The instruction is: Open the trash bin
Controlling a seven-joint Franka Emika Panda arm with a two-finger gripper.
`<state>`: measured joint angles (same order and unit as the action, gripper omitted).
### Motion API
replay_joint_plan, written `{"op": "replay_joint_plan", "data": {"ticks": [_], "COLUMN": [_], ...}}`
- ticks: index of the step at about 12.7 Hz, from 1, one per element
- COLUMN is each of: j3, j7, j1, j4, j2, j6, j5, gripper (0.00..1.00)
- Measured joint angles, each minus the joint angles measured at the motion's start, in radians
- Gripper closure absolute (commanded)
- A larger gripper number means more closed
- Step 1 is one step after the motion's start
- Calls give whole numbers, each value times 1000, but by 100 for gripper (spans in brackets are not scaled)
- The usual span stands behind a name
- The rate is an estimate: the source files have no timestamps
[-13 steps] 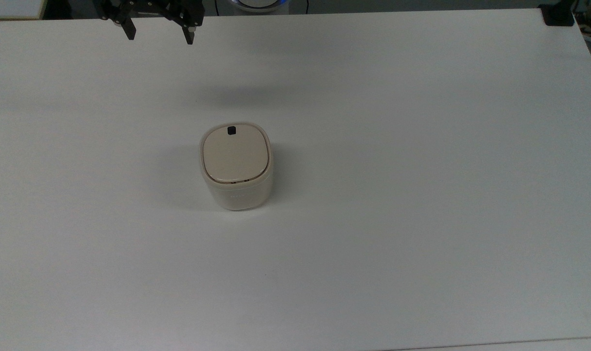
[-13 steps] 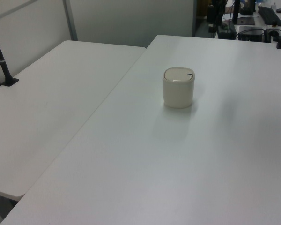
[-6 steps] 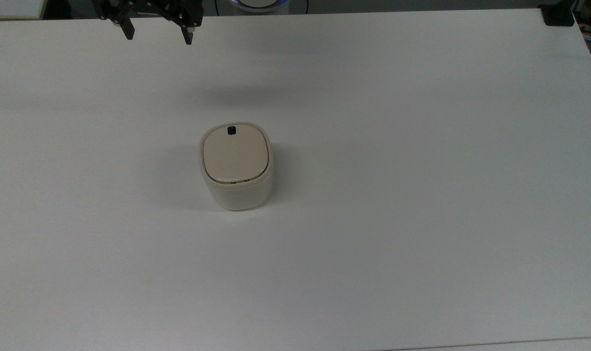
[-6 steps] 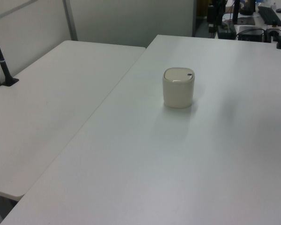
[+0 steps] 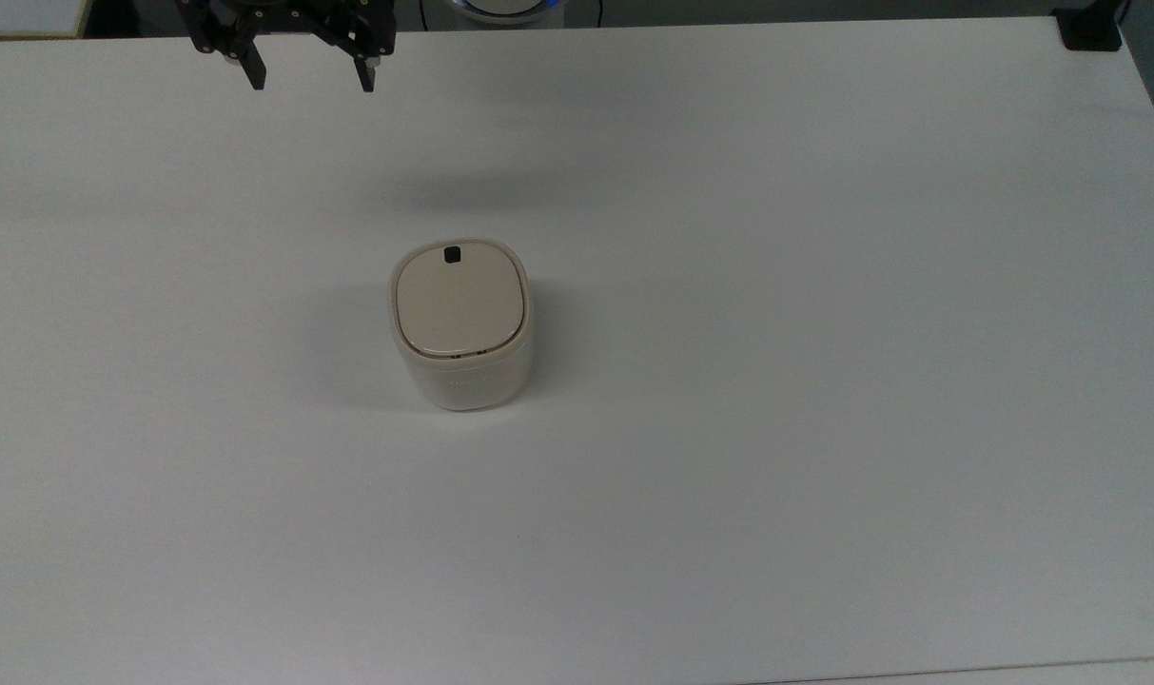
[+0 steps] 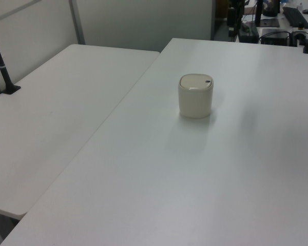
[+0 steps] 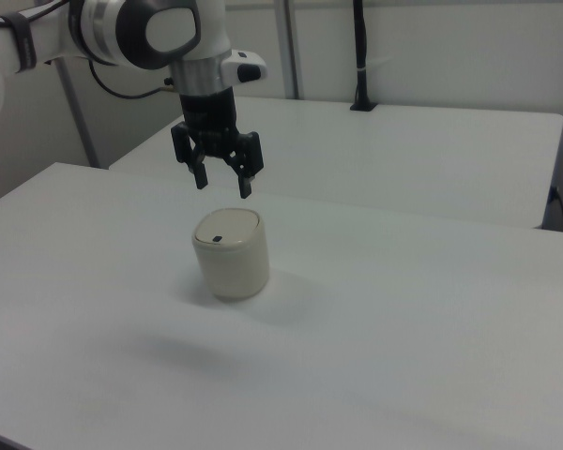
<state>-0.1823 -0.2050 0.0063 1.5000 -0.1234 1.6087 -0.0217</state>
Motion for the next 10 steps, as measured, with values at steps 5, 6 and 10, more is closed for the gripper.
{"op": "replay_joint_plan", "data": {"ticks": [5, 6, 10], "j3": [0, 2, 14], "j7": [-138, -150, -157], "j1": [0, 3, 29], "j4": [1, 2, 6], "j2": [-14, -30, -106], "j6": [2, 8, 97], "j5": [0, 0, 0], "gripper": [100, 100, 100]}}
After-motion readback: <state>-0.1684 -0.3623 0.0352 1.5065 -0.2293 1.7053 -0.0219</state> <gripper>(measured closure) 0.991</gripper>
